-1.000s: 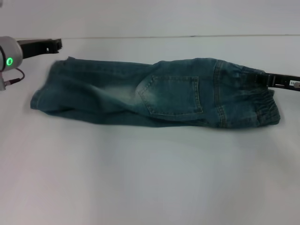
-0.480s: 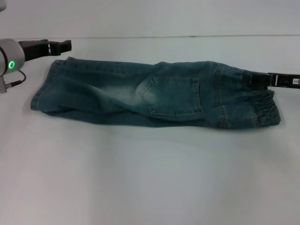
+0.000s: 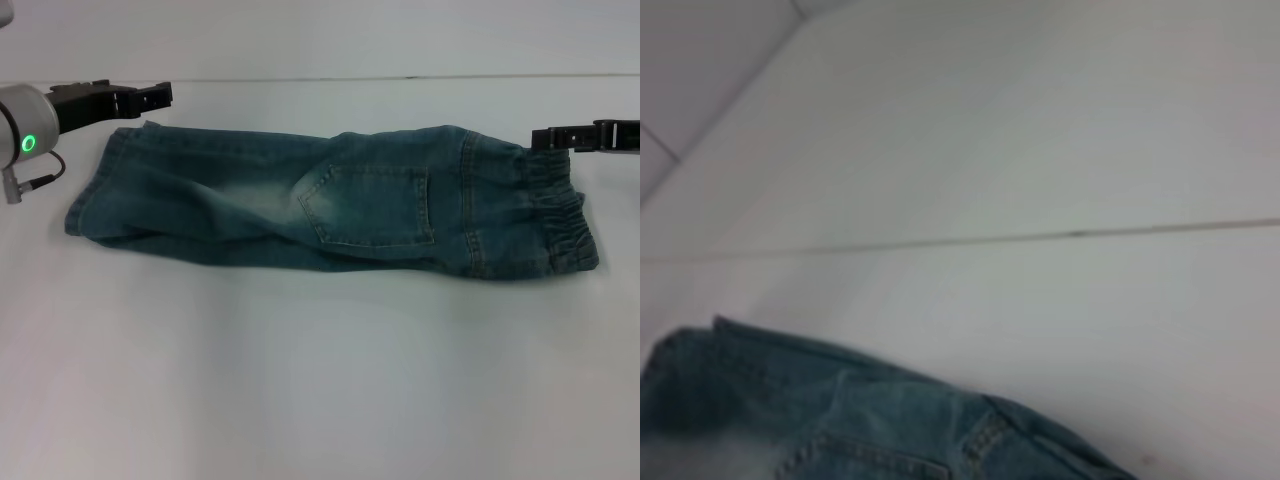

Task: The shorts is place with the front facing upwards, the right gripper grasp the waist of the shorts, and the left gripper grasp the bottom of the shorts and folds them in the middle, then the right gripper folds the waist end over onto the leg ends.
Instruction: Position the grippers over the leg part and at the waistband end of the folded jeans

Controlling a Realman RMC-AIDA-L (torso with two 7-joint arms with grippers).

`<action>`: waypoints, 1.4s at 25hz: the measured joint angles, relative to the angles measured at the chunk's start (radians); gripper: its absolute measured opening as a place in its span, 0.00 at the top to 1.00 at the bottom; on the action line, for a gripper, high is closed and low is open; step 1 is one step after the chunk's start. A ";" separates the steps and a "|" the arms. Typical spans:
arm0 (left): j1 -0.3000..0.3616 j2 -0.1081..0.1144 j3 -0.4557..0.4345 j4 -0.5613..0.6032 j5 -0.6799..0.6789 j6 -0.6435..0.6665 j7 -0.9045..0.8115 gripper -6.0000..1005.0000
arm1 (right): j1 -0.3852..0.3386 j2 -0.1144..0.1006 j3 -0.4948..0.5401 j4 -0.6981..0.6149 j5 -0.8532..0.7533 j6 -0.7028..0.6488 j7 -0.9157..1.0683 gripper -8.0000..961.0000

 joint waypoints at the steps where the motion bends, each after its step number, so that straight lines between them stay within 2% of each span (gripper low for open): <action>1: 0.001 0.000 0.000 0.001 0.000 0.006 0.000 0.09 | 0.007 -0.005 -0.004 -0.009 -0.021 -0.014 0.013 0.05; 10: 0.010 0.010 -0.001 0.014 -0.032 0.131 0.029 0.07 | 0.035 -0.037 -0.002 -0.199 -0.128 -0.239 0.182 0.04; 14: 0.019 0.012 -0.002 0.018 -0.058 0.217 0.083 0.07 | 0.051 -0.039 -0.001 -0.236 -0.230 -0.333 0.294 0.04; 18: 0.049 0.004 -0.004 0.006 -0.165 0.329 0.185 0.07 | 0.060 -0.031 -0.008 -0.217 -0.291 -0.347 0.330 0.04; 21: 0.057 0.006 -0.001 -0.007 -0.193 0.380 0.205 0.07 | 0.061 -0.026 -0.011 -0.192 -0.313 -0.336 0.346 0.04; 23: 0.057 0.018 -0.001 -0.027 -0.203 0.450 0.214 0.07 | 0.061 -0.021 -0.009 -0.184 -0.314 -0.316 0.352 0.04; 28: 0.053 0.066 -0.012 -0.064 -0.200 0.697 0.223 0.07 | 0.063 -0.014 -0.014 -0.155 -0.318 -0.259 0.356 0.05; 35: 0.066 0.073 -0.041 -0.057 -0.196 0.792 0.232 0.07 | 0.094 -0.012 -0.078 -0.063 -0.319 -0.203 0.354 0.05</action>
